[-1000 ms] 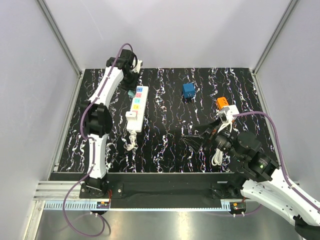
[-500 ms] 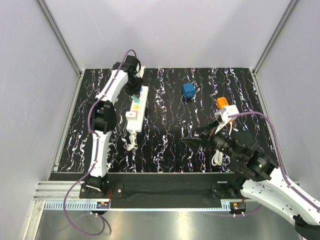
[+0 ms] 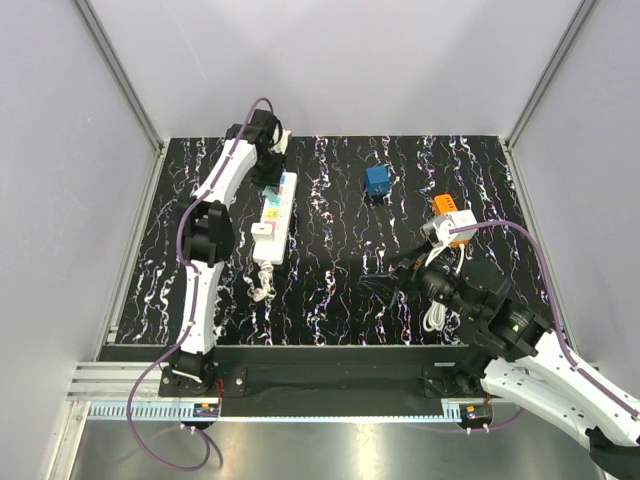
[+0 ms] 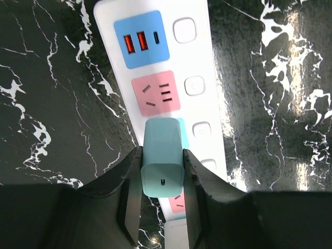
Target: Insert the plug
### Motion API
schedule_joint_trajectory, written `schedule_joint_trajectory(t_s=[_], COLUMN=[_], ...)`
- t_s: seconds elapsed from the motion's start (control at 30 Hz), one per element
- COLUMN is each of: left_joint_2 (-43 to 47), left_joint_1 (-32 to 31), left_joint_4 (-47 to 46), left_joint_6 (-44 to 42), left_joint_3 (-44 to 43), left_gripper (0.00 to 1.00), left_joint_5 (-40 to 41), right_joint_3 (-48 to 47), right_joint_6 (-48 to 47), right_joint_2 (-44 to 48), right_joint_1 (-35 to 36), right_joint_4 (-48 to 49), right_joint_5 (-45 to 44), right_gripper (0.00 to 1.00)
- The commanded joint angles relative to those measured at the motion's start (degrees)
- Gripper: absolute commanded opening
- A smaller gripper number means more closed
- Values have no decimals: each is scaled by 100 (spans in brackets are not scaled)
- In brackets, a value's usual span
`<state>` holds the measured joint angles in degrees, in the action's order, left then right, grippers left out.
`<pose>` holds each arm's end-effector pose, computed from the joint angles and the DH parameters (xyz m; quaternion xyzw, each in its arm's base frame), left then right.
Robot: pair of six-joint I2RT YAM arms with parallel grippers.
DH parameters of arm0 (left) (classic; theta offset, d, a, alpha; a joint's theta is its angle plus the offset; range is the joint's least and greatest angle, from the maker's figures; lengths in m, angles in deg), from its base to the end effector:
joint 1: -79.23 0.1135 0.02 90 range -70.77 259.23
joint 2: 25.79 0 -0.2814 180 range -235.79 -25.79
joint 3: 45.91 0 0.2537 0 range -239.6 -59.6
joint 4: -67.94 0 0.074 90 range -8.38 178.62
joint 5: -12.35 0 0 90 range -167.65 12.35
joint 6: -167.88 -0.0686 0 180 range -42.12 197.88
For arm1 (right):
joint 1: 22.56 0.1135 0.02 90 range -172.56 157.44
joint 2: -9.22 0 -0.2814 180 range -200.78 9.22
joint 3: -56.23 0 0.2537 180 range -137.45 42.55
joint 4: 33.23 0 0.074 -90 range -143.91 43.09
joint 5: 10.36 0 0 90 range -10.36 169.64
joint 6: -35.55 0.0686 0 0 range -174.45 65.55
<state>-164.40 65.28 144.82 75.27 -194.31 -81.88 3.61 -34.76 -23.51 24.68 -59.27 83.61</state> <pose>0.5195 -0.1343 0.2115 0.1483 0.9681 -0.0556 0.1939 0.1075 0.1232 0.3367 -0.1995 0.7167 0.3897 0.5428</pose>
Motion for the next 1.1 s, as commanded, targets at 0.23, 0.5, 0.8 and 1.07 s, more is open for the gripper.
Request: schedule_joint_trajectory(t_s=[0.23,0.5,0.8,1.07], left_joint_2=[263,1642,3225,3832], left_joint_1=[16,50,867,1106], left_joint_4=[-676,-1072,-1590,-1952], left_joint_6=[244,885,1395,1447], left_joint_3=[75,797,2563,3592], left_gripper=[0,0,0,0], left_joint_5=[2,-131,98,-806], right_joint_3=[150,-1589,-2680,-2961], right_joint_6=[594,1292,2908,3331], right_joint_2=[-619,-3957,-6560,-7510], right_joint_1=[31,22,223,812], right_joint_4=[278,726,1684,2220], right_joint_5=[-1773,-1559,-1037,-1522], right_gripper=[99,75,55,62])
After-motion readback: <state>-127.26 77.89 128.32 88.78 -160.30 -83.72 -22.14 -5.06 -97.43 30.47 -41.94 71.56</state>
